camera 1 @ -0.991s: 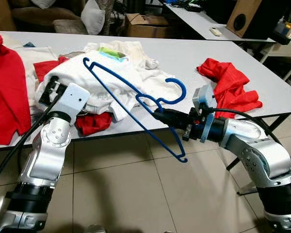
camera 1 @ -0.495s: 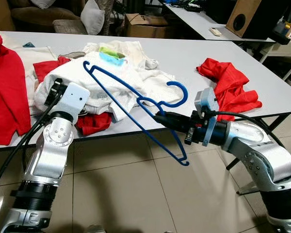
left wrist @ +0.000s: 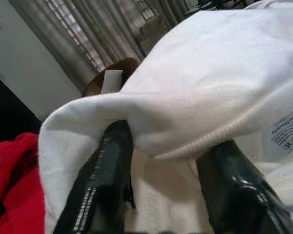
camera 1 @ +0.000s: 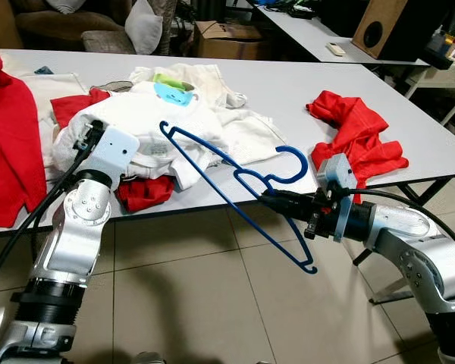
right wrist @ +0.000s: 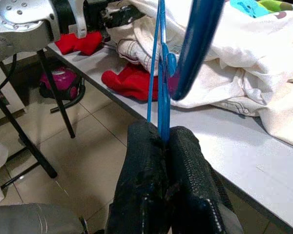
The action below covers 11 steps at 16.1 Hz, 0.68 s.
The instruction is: Hang hanger
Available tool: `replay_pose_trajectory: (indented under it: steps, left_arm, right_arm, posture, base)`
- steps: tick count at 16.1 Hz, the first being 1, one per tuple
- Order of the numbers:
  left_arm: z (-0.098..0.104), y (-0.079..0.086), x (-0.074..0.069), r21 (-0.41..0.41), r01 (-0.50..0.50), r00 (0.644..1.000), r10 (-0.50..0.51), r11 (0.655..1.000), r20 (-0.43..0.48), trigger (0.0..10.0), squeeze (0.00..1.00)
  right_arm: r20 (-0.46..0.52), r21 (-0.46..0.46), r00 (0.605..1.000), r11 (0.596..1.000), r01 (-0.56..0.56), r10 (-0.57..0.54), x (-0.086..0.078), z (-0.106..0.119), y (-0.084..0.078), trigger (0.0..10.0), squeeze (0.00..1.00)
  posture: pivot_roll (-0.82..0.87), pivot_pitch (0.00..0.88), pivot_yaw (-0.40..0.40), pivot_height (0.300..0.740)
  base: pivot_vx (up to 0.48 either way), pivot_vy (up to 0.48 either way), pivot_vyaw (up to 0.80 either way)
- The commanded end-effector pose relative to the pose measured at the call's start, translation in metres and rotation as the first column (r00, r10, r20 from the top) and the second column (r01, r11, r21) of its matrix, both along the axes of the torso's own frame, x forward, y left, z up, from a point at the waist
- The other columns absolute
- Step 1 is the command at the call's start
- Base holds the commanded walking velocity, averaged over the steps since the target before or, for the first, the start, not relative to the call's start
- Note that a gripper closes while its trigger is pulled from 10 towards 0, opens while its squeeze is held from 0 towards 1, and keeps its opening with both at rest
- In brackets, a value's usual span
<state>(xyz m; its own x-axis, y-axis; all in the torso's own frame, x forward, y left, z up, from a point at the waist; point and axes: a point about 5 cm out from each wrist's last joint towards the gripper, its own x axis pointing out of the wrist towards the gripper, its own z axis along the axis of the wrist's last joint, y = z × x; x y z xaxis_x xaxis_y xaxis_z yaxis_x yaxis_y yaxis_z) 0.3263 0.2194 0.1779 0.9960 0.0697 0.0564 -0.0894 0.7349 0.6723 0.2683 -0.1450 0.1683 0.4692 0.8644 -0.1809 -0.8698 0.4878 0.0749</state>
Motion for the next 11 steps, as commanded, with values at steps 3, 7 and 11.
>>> replay_pose_trajectory:
  steps: [3, 7, 11]
  left_arm:
    - [0.006, -0.006, 0.005, 0.011, 0.061, 0.998, -0.061, 0.998, 0.003, 0.0, 0.0]
    - [0.015, -0.009, 0.005, 0.014, 0.118, 0.993, -0.118, 0.993, 0.005, 0.0, 0.0]
    - [0.023, -0.018, 0.003, 0.0, 0.212, 0.977, -0.212, 0.977, -0.006, 0.0, 0.0]
  right_arm:
    - [0.016, -0.018, 1.0, 1.0, 0.017, -0.017, -0.003, -0.001, -0.001, 10.0, 0.0]
    - [-0.009, -0.033, 1.0, 0.999, 0.003, -0.003, -0.007, -0.008, 0.005, 10.0, 0.0]
    - [-0.007, -0.034, 0.999, 0.999, 0.038, -0.038, 0.005, -0.013, 0.01, 10.0, 0.0]
  posture:
    - [-0.02, 0.0, -0.129, 0.74]
    - [-0.01, 0.0, -0.142, 0.74]
    - [-0.01, 0.0, -0.142, 0.74]
  base:
    - [0.0, 0.0, 0.0]
    - [0.0, 0.0, 0.0]
    - [0.0, 0.0, 0.0]
